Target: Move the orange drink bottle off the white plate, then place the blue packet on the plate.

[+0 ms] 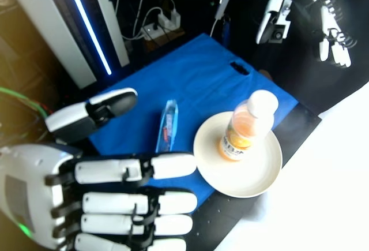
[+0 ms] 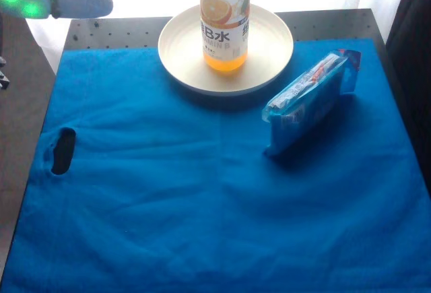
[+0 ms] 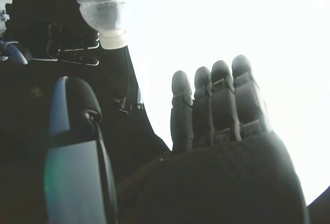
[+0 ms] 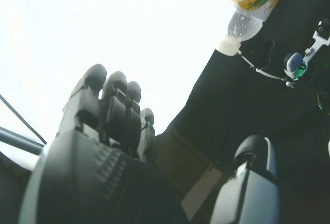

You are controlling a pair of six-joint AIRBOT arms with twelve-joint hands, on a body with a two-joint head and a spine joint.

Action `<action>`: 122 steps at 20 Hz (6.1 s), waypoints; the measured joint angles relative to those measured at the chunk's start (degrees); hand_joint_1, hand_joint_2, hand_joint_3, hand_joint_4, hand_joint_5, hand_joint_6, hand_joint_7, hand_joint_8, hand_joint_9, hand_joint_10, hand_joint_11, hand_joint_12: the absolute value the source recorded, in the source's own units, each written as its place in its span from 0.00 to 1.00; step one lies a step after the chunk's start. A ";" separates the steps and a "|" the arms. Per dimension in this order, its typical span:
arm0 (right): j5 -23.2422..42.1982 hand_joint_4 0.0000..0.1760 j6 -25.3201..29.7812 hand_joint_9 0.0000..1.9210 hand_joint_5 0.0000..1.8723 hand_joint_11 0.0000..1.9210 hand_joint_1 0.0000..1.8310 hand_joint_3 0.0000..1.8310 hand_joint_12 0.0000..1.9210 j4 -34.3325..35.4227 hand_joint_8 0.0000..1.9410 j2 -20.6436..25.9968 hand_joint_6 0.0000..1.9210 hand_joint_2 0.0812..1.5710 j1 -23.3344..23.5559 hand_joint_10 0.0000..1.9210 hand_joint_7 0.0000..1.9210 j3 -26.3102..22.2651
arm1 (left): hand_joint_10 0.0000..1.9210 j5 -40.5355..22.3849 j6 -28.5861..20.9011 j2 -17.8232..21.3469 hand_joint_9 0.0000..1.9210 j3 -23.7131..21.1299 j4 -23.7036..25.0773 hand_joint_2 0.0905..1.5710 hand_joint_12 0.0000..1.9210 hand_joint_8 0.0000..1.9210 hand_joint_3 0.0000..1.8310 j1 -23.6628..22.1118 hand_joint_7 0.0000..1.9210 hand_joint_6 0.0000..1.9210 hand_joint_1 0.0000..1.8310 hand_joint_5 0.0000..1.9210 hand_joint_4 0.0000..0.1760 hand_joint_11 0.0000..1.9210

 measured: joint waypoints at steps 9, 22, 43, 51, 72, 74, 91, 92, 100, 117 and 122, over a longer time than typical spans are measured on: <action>1.09 0.99 0.07 0.14 0.13 0.03 0.33 0.00 0.36 -0.22 0.00 0.00 0.00 0.50 0.00 0.00 0.14 -0.17 | 0.00 3.08 0.00 -4.98 0.05 4.50 0.72 0.46 0.15 0.00 0.00 -5.95 0.09 0.00 0.39 0.03 0.14 0.00; 2.73 0.89 0.11 0.14 0.16 0.04 0.39 0.00 0.37 -1.51 0.01 -1.16 0.00 0.50 0.00 0.00 0.16 -0.31 | 0.01 14.12 -2.78 -17.75 0.02 14.80 4.94 0.31 0.00 0.00 0.00 -11.80 0.08 0.00 0.36 0.01 0.17 0.00; 4.87 0.54 0.13 0.15 0.17 0.07 0.37 0.00 0.29 -4.04 0.00 -1.97 0.00 0.46 1.44 0.00 0.17 -2.25 | 0.01 11.17 -10.88 -26.67 0.02 20.85 3.82 0.33 0.00 0.01 0.00 -6.95 0.10 0.00 0.37 0.01 0.25 0.00; 5.01 0.30 0.13 0.15 0.19 0.08 0.38 0.00 0.25 -4.04 0.00 -1.99 0.00 0.47 1.84 0.00 0.17 -2.54 | 0.01 10.86 -11.52 -27.28 0.07 21.22 4.33 0.34 0.01 0.01 0.00 -6.95 0.14 0.01 0.37 0.04 0.24 0.01; 5.66 0.28 0.13 0.16 0.20 0.11 0.37 0.00 0.22 -4.31 0.00 -2.23 0.00 0.48 2.10 0.00 0.17 -2.78 | 0.11 12.68 -16.52 -30.88 0.74 25.40 7.48 0.63 0.62 0.39 0.00 -5.46 0.62 0.26 0.69 0.62 0.00 0.52; 5.77 0.42 0.15 0.16 0.21 0.11 0.36 0.00 0.22 -4.28 0.00 -2.23 0.00 0.47 2.10 0.00 0.18 -2.78 | 0.54 12.00 -18.49 -31.82 0.64 26.51 7.63 0.64 0.84 0.46 0.00 -5.20 0.59 0.23 0.69 0.62 0.00 0.54; 5.88 0.48 0.13 0.17 0.22 0.12 0.39 0.00 0.21 -4.28 0.00 -2.45 0.00 0.49 2.10 0.00 0.19 -2.78 | 0.07 6.80 -22.18 -28.26 0.60 24.41 9.29 0.66 0.64 0.43 0.00 -5.68 0.58 0.40 0.68 0.57 0.16 0.30; 5.97 0.49 0.15 0.17 0.22 0.12 0.39 0.00 0.21 -4.28 0.00 -2.51 0.00 0.50 2.10 0.00 0.19 -2.78 | 0.07 6.10 -22.21 -27.10 0.61 23.50 9.42 0.65 0.63 0.47 0.00 -6.16 0.56 0.33 0.68 0.59 0.04 0.32; 5.92 0.60 0.13 0.15 0.21 0.11 0.40 0.00 0.20 -4.28 0.00 -2.71 0.00 0.51 2.10 0.00 0.18 -2.89 | 0.00 1.51 -24.57 -19.08 0.49 16.17 14.27 0.67 0.54 0.52 0.00 -6.56 0.47 0.41 0.68 0.60 0.00 0.24; 5.90 0.30 0.13 0.13 0.20 0.09 0.45 0.00 0.19 -3.67 0.00 -3.52 0.00 0.52 2.10 0.00 0.16 -2.89 | 0.35 -7.04 -24.74 -3.43 0.47 -0.37 17.57 0.68 0.77 0.61 0.00 2.38 0.51 0.31 0.68 0.57 0.00 0.25; 5.86 0.32 0.13 0.13 0.21 0.13 0.47 0.00 0.19 -3.85 0.00 -3.89 0.00 0.53 2.10 0.00 0.16 -2.89 | 0.37 -8.72 -22.14 -2.12 0.37 -2.95 16.17 0.71 0.73 0.66 0.00 4.79 0.45 0.46 0.66 0.50 0.00 0.20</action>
